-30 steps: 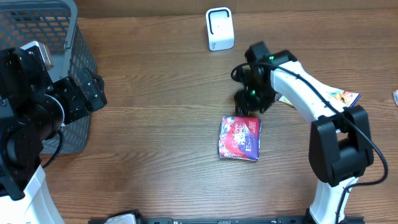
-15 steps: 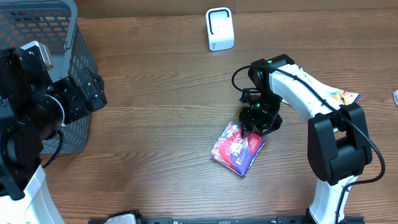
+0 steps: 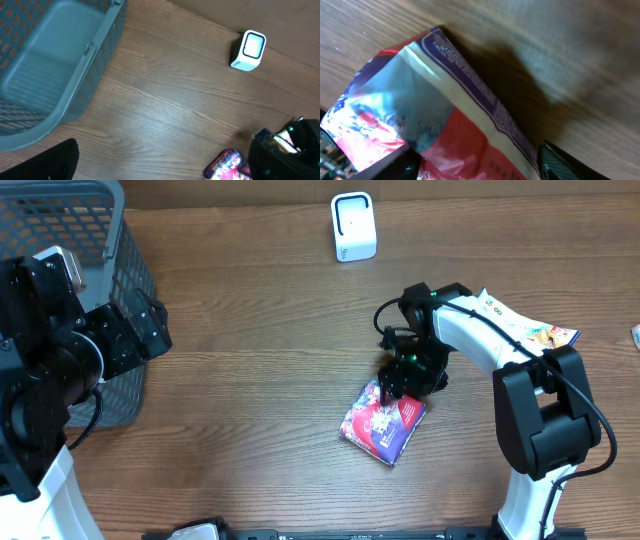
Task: Scan the item barcode
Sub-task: 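Grasp the colourful snack bag mid-table with the right gripper and lift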
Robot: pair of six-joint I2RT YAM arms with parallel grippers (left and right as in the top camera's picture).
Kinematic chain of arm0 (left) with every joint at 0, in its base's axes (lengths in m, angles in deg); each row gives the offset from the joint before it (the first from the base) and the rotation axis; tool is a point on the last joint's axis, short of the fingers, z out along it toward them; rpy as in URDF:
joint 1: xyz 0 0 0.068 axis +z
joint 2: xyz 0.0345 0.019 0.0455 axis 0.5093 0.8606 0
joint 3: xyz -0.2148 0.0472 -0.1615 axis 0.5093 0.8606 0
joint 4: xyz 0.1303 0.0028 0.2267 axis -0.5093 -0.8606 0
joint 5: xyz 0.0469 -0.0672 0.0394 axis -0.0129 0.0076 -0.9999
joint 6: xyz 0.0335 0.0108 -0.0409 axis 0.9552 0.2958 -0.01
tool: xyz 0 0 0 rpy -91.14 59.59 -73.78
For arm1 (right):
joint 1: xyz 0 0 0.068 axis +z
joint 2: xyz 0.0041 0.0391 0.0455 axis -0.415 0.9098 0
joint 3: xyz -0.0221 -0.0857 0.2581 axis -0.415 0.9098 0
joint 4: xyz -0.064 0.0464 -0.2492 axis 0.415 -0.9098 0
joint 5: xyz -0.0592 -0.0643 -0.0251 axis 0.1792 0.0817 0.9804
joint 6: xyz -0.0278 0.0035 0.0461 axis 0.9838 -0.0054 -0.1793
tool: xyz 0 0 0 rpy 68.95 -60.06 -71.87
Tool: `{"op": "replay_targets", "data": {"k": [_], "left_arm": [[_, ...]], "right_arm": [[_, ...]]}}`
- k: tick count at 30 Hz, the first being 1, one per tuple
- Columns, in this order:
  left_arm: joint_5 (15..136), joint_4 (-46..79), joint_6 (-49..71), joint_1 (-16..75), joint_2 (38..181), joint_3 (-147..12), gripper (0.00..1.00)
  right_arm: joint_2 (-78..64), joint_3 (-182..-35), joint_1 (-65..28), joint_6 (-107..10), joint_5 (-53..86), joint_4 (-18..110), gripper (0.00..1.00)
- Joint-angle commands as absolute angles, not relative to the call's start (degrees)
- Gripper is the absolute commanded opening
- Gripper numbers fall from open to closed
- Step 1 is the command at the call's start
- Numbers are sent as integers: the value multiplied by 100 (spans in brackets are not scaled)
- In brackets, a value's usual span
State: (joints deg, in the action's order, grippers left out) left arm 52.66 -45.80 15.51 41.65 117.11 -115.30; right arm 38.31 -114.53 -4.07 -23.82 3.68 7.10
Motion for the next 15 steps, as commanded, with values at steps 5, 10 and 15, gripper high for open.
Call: {"op": "replay_targets", "data": {"k": [5,10,15], "left_arm": [[5214,-4572,1473,4195,11711,-11535,100],[5214,-4572,1473,4195,11711,-11535,100],[5214,-4572,1473,4195,11711,-11535,100]], "right_arm": [[3640,-11261,-392,-2506,-190,824,35],[3638,-11346,-425,-2895,-1003,907,8],[3638,-11549,-718,-2900,-1967,994,4]]}}
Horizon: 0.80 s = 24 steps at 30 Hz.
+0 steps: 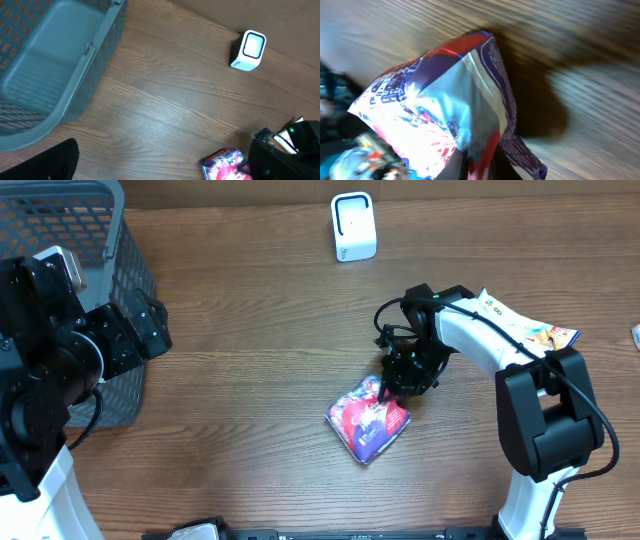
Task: Scan the item barcode
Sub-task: 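Grasp the colourful snack bag mid-table with the right gripper and lift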
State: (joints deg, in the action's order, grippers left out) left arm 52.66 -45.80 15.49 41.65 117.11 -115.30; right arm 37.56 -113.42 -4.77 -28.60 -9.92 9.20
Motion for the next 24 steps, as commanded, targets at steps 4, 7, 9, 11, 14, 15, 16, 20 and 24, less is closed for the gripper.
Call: {"op": "replay_targets", "data": {"k": [4,7,9,11,14,15,16,20,24], "left_arm": [[5214,-4572,1473,4195,11711,-11535,100],[5216,-4572,1473,4195,11711,-11537,100],[5214,-4572,1473,4195,11711,-11535,100],[5214,-4572,1473,4195,11711,-11537,100],[5214,-4572,1473,4195,11711,-11535,100],[5214,-4572,1473,4195,11711,-11535,100],[5214,-4572,1473,4195,11711,-11537,100],[5214,-4572,1473,4195,11711,-11535,100],[5214,-4572,1473,4195,11711,-11535,100]], "right_arm": [[3638,-11598,-1249,-3640,-2026,1451,4],[3638,-11595,-1662,-4379,-2028,1963,4],[3638,-11595,-1889,-5022,-2026,2426,4],[3638,-11595,-1970,-5350,-2015,2817,4],[3638,-11595,-1926,-5988,-1512,3219,4],[3638,-11593,-1872,-6193,-1145,3291,4],[3638,-11593,-1800,-6320,-751,3305,6],[3638,-11593,-1516,-6309,62,3165,45],[3640,-11593,-1317,-6300,83,3246,57]]}}
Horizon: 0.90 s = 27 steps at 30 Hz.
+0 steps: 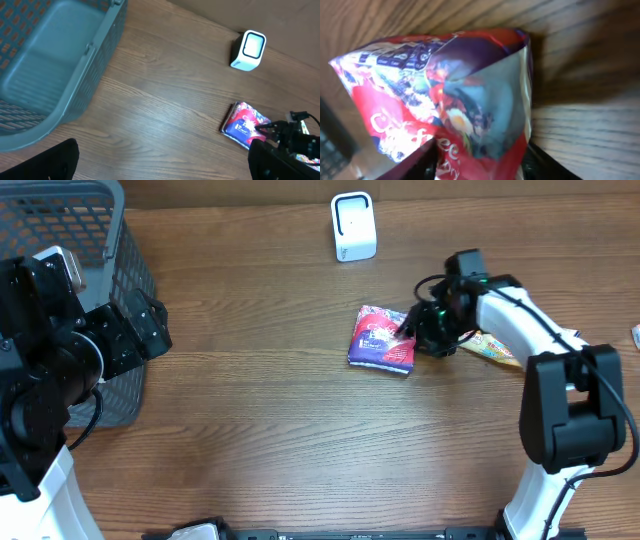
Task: Scan the item barcode
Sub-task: 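Grasp the colourful snack bag mid-table with the right gripper and lift, then raise the snack bag with the right gripper to the white scanner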
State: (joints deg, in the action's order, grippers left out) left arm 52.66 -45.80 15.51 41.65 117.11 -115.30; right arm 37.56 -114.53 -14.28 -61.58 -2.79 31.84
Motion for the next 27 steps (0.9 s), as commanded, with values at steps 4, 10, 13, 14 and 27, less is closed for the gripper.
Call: {"op": "replay_targets", "data": {"k": [4,10,13,14,27], "left_arm": [[5214,-4572,1473,4195,11711,-11535,100],[5214,-4572,1473,4195,11711,-11535,100],[5214,-4572,1473,4195,11711,-11535,100],[5214,-4572,1473,4195,11711,-11535,100],[5216,-4572,1473,4195,11711,-11535,100]], "right_arm": [[3640,-11589,-1188,-6305,103,3364,56],[3640,-11589,-1107,-6331,186,3414,13],[3638,-11591,-1098,-6399,7,3547,4],[3638,-11598,-1098,-6484,-144,3646,4],[3640,-13130,-1151,-8053,-596,5744,4]]}}
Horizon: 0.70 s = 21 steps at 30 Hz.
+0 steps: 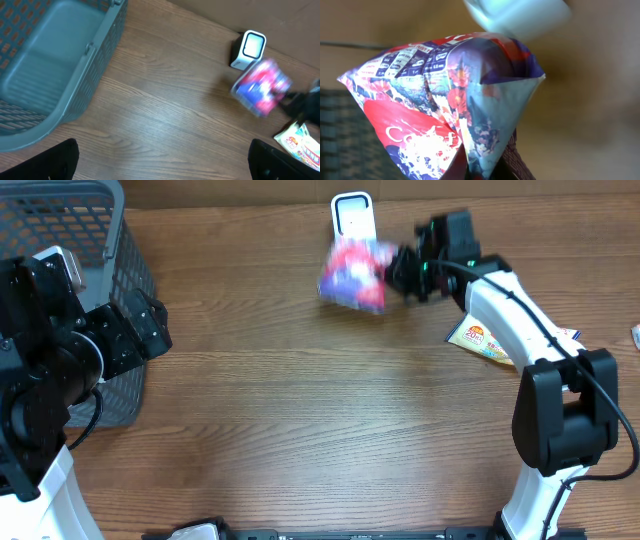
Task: Scan the item barcode
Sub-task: 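Raise the snack bag with the right gripper to the white scanner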
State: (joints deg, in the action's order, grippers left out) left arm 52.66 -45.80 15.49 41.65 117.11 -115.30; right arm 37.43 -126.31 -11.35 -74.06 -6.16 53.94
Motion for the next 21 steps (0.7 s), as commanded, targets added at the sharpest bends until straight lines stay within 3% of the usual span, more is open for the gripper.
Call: {"op": "replay_targets", "data": {"k": [1,10,21], "left_arm": [[5216,-4572,1473,4195,11711,-11535,100],[5214,-4572,1473,4195,11711,-11535,100],[5216,-4572,1473,4195,11711,-11535,99]], "right_arm": [[3640,-13213,-1153,-8233,-452,5982,4],[3997,-13300,-1135,-9011,1087,7289,4],[4832,-13305,-1074,-9218,1133,7962,4]]}}
